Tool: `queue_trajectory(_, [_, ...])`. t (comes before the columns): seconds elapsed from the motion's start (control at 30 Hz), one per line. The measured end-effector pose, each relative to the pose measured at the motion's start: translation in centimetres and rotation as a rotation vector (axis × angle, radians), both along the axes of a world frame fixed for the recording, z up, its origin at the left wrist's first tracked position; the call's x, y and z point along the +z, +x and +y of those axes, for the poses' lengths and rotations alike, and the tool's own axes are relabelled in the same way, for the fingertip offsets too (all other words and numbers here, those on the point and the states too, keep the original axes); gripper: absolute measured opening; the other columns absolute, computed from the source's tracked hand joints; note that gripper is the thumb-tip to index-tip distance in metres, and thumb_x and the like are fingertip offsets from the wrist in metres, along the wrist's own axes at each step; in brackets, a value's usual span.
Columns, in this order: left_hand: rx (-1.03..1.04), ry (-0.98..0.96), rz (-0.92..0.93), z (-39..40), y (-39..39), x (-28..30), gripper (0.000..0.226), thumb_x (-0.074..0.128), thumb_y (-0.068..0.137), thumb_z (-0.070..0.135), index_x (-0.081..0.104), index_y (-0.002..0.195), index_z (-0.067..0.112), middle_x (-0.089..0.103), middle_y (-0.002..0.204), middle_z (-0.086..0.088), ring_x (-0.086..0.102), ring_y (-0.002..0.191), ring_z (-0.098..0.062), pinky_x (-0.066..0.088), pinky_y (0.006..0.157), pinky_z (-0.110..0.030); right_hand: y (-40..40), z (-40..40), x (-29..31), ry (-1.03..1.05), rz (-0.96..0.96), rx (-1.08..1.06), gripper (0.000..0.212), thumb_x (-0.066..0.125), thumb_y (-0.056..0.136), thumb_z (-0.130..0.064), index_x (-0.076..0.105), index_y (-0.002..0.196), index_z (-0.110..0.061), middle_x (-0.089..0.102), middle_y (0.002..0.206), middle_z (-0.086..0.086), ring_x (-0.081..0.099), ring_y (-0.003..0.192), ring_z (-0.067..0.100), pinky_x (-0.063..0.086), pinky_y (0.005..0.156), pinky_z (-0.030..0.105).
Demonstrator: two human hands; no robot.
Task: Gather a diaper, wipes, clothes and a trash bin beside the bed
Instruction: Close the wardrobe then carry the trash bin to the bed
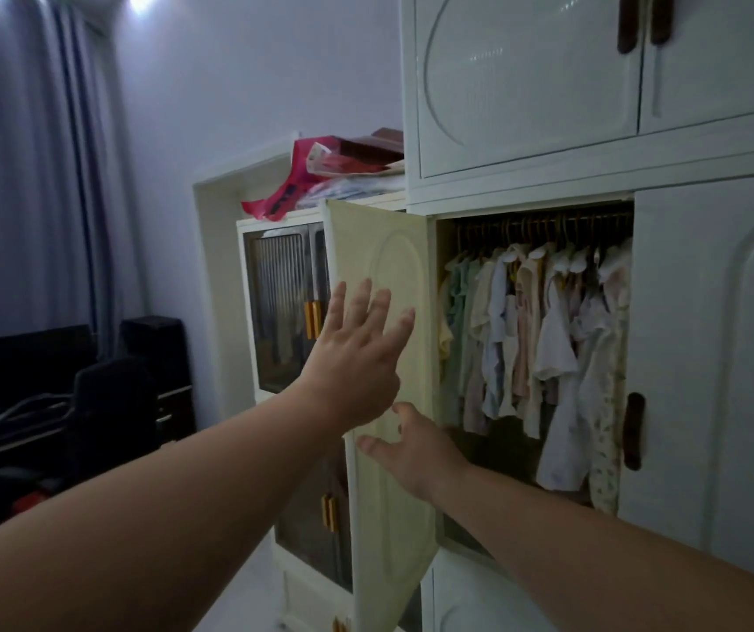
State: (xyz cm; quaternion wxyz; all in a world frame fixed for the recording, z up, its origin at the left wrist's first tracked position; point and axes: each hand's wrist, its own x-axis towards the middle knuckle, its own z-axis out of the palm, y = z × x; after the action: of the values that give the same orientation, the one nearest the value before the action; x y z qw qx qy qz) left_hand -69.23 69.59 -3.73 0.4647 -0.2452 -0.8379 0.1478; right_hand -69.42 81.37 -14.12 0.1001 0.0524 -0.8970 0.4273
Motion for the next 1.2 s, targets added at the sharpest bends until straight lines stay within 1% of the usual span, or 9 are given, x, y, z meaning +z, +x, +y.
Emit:
queue_trajectory(0.13, [0.083, 0.109, -0.023, -2.2, 0.0, -0.3, 0.08, 0.05, 0.076, 0.029, 0.026, 0.153, 0.021, -0.004, 0.164, -0.023, -0.016, 0.146, -0.052, -0.002, 0.114, -0.07, 0.2, -1.9, 0.3, 0.016, 0.021, -0.005, 0.097, 0.058, 0.074, -0.075, 0.027, 0.152, -0.028, 0.042, 0.155, 0.002, 0.047, 0.136, 0.026, 0.043, 0.092, 0.033])
queue_trajectory(0.3, [0.048, 0.183, -0.25, -3.2, -0.8, -1.1, 0.087, 0.052, 0.081, 0.029, 0.005, 0.154, 0.03, -0.028, 0.161, -0.012, -0.008, 0.148, -0.049, 0.01, 0.119, -0.062, 0.6, -2.2, 0.1, 0.049, -0.003, -0.021, 0.085, 0.061, 0.083, -0.063, 0.028, 0.152, -0.027, 0.042, 0.154, 0.004, 0.047, 0.137, 0.027, 0.045, 0.101, 0.037])
queue_trajectory(0.47, [-0.079, 0.14, -0.264, -1.1, -0.7, -1.5, 0.086, 0.056, 0.082, 0.036, 0.01, 0.155, 0.028, -0.022, 0.163, -0.011, -0.004, 0.15, -0.042, 0.012, 0.116, -0.049, 1.6, -0.7, 0.1, 0.046, -0.023, -0.038, 0.076, 0.062, 0.083, -0.059, 0.033, 0.149, -0.034, 0.05, 0.146, -0.001, 0.053, 0.129, 0.024, 0.051, 0.098, 0.04])
queue_trajectory(0.63, [-0.225, 0.038, -0.187, 3.2, 0.0, -1.7, 0.081, 0.049, 0.087, 0.04, 0.009, 0.156, 0.026, -0.023, 0.164, -0.009, -0.009, 0.15, -0.04, 0.01, 0.117, -0.05, 2.4, 2.3, 0.4, 0.153, 0.072, -0.108, 0.052, 0.061, 0.089, -0.048, 0.05, 0.134, -0.025, 0.067, 0.118, -0.005, 0.065, 0.107, 0.015, 0.052, 0.088, 0.028])
queue_trajectory(0.73, [-0.293, 0.016, -0.195, 6.2, 0.3, -1.7, 0.078, 0.046, 0.09, 0.042, 0.006, 0.156, 0.028, -0.027, 0.163, -0.004, -0.014, 0.149, -0.04, 0.008, 0.116, -0.051, 3.1, 5.2, 0.3, 0.194, 0.094, -0.178, 0.035, 0.056, 0.093, -0.041, 0.057, 0.121, -0.021, 0.067, 0.105, -0.003, 0.065, 0.094, 0.016, 0.049, 0.075, 0.024])
queue_trajectory(0.87, [-0.38, 0.016, -0.2, 10.0, 0.3, -1.9, 0.083, 0.051, 0.09, 0.04, 0.003, 0.157, 0.032, -0.028, 0.163, -0.001, -0.017, 0.148, -0.04, 0.002, 0.115, -0.05, 3.8, 9.2, -0.1, 0.254, 0.079, -0.294, 0.012, 0.049, 0.099, -0.03, 0.054, 0.103, -0.019, 0.058, 0.088, -0.004, 0.056, 0.078, 0.012, 0.044, 0.069, 0.023])
queue_trajectory(0.93, [-0.412, 0.014, -0.205, 11.8, -0.1, -2.0, 0.085, 0.049, 0.089, 0.037, 0.0, 0.158, 0.034, -0.028, 0.163, 0.0, -0.018, 0.149, -0.037, 0.001, 0.115, -0.048, 3.9, 11.6, 0.1, 0.212, 0.07, -0.312, 0.017, 0.05, 0.097, -0.034, 0.055, 0.107, -0.021, 0.061, 0.09, -0.005, 0.057, 0.077, 0.013, 0.045, 0.066, 0.024])
queue_trajectory(1.03, [-0.449, 0.029, -0.233, 14.3, -0.8, -2.5, 0.091, 0.054, 0.086, 0.035, -0.001, 0.158, 0.036, -0.031, 0.162, 0.001, -0.02, 0.15, -0.03, -0.001, 0.115, -0.046, 4.0, 14.4, 0.5, 0.141, 0.021, -0.406, 0.024, 0.051, 0.098, -0.035, 0.06, 0.113, -0.019, 0.067, 0.101, -0.001, 0.063, 0.09, 0.016, 0.052, 0.08, 0.031])
queue_trajectory(1.2, [-0.459, -0.004, -0.256, 19.0, -2.5, -3.1, 0.103, 0.059, 0.081, 0.033, -0.012, 0.156, 0.037, -0.034, 0.16, -0.005, -0.019, 0.15, -0.029, 0.005, 0.118, -0.047, 4.1, 18.9, 1.3, 0.038, -0.06, -0.527, 0.026, 0.053, 0.099, -0.037, 0.058, 0.116, -0.018, 0.064, 0.107, 0.002, 0.062, 0.093, 0.019, 0.055, 0.082, 0.034])
